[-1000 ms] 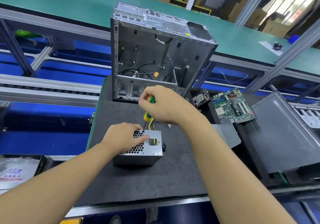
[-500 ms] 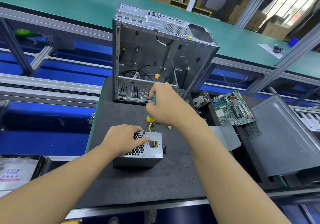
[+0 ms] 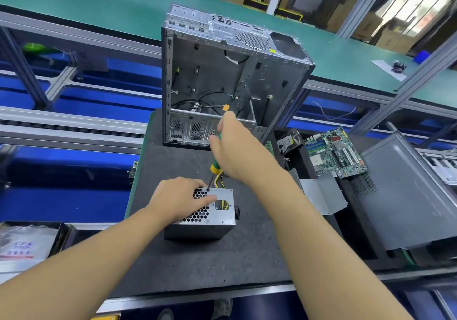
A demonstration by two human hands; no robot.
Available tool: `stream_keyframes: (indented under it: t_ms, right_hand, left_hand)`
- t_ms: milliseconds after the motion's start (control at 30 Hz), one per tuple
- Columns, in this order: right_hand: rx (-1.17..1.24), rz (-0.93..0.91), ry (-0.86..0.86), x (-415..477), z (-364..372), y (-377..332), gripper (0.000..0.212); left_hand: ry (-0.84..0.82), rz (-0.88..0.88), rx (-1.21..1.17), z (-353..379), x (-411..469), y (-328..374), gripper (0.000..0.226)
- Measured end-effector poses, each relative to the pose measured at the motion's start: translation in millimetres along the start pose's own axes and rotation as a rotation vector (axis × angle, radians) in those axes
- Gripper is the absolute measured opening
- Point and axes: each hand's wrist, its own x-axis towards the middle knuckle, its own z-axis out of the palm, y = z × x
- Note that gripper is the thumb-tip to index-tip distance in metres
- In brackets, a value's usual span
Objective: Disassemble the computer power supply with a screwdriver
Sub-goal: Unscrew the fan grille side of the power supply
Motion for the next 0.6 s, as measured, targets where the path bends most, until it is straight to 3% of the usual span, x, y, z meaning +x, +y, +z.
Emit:
stream_keyframes:
  t_ms: [200,333,500,600]
  right_hand:
    - [0.128,-0.035,-0.071,-3.2,-4.1,1.9,0.012]
    - [0.199,-0.059,-0.102,-4.4,-6.6,0.1,0.019]
    - [0.090,-0.092,-0.069,-3.0,-3.3,-3.5,0.005]
    - [0.008,-0.096,-0.037,-1.1,-0.8,-2.3,0.017]
  left_hand:
    - [-0.013,-0.004,0.002,-0.2,2.7,-0.4,0.069]
    - [-0.015,-0.007,0.003,0.4,3.7,-0.9,0.068]
    - [-0.019,-0.005,0.013,0.4,2.7,-0.7,0.072]
    - [-0.018,-0.006,0.013,-0.1,2.0,-0.3,0.067]
